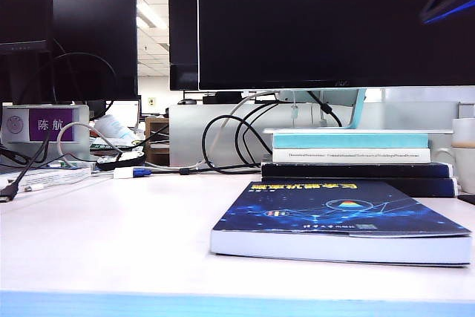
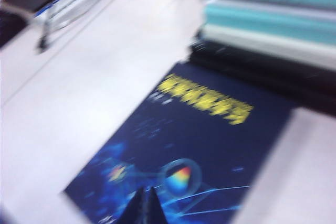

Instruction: Close the book.

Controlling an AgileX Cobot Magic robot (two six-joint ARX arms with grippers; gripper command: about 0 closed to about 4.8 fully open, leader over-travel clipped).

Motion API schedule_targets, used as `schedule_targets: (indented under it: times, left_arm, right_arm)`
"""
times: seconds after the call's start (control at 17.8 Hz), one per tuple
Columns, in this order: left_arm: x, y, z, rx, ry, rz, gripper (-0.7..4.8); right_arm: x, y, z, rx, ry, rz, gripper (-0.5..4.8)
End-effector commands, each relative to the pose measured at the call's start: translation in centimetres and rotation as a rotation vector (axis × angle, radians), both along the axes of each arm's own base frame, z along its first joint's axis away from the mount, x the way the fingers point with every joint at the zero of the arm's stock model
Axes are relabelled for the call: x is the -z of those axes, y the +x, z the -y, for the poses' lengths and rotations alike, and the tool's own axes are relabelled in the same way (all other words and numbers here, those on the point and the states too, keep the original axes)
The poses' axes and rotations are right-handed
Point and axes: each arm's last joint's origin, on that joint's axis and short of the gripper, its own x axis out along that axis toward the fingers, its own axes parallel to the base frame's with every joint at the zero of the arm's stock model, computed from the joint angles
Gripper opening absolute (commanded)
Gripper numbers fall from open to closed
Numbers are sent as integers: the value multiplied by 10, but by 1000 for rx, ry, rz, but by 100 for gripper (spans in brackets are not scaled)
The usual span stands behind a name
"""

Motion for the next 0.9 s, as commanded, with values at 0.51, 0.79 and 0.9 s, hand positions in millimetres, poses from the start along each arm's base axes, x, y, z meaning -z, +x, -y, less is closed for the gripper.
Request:
schedule_targets:
  times: [0.51, 0.79, 0.9]
  left_arm:
    - [49, -24, -26, -427, -119, -9, -5]
    - [78, -16, -26, -467, -146, 57, -5]
    - [87, -17, -27, -466, -159, 65, -5]
  right_arm:
    - [5, -63, 23, 387, 29, 438, -1]
    - [41, -76, 27, 466, 234, 581, -1]
    - [56, -70, 25, 463, 224, 554, -1]
